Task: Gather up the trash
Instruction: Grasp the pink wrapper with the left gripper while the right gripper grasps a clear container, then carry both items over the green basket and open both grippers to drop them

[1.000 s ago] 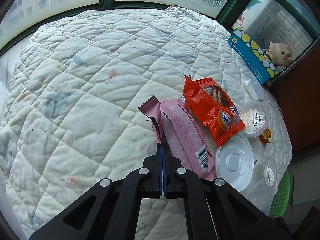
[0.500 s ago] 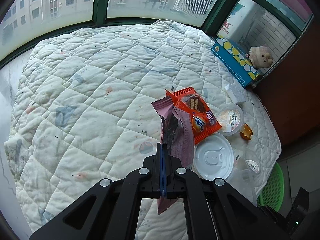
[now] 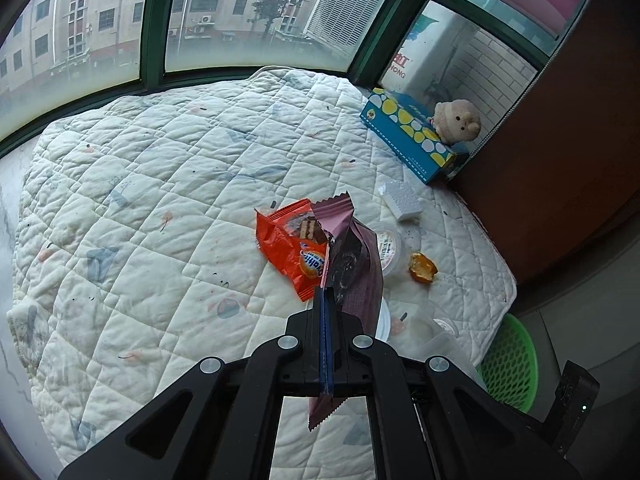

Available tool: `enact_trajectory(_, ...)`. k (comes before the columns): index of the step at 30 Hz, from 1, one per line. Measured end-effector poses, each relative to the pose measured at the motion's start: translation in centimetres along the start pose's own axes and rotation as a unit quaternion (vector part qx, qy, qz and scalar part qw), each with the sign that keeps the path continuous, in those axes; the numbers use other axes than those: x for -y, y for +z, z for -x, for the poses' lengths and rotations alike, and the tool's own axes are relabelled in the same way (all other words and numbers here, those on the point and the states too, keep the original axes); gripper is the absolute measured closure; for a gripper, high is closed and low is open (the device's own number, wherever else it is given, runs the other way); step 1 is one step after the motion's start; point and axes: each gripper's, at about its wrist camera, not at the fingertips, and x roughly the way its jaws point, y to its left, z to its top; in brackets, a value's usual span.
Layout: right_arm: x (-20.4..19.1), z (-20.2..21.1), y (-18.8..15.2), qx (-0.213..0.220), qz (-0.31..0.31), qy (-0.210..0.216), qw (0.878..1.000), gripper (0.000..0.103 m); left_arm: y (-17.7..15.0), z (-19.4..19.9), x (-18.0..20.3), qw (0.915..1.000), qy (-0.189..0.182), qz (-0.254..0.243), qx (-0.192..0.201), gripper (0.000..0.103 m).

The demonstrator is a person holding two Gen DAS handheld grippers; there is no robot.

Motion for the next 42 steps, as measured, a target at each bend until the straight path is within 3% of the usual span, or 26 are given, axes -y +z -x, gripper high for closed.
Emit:
enact_trajectory(7,1.5,2.6,0.5,0.027,-0.030,0.018,0.999,0.076,0.8,0.4,3.7,0.9990,-0.038,-0.025,0.001,0.103)
enact_trajectory(14,4.7,5.4,0.5,0.058,-0.064,0.006,0.996,0.076,0.8,-0.9,8.7,0.9953,-0.073,-0.063,-0.015,0.103)
enact_trajectory(19,8.0,7.8,-0.1,0.078,-0.090,-0.035,0.992,0.076,0.0,-2.3,13.4,0.9898,-0.098,-0.099,-0.029,0.103)
enact_trajectory(22,10.2,9.3,-0.6,0.089,-0.098,-0.081,0.988,0.076,-0.8,-3.5,16.5,0.9848,-0.115,-0.124,-0.040,0.103)
enact_trajectory(32,18.7,13.0,-3.3,0.091,-0.158,-0.184,0.966,0.075,-4.1,-7.5,26.4,0.9632,-0.159,-0.202,-0.079,0.103)
enact_trajectory(42,24.1,14.5,-5.7,0.084,-0.215,-0.216,0.949,0.068,-7.8,-11.5,33.4,0.9454,-0.169,-0.252,-0.118,0.103)
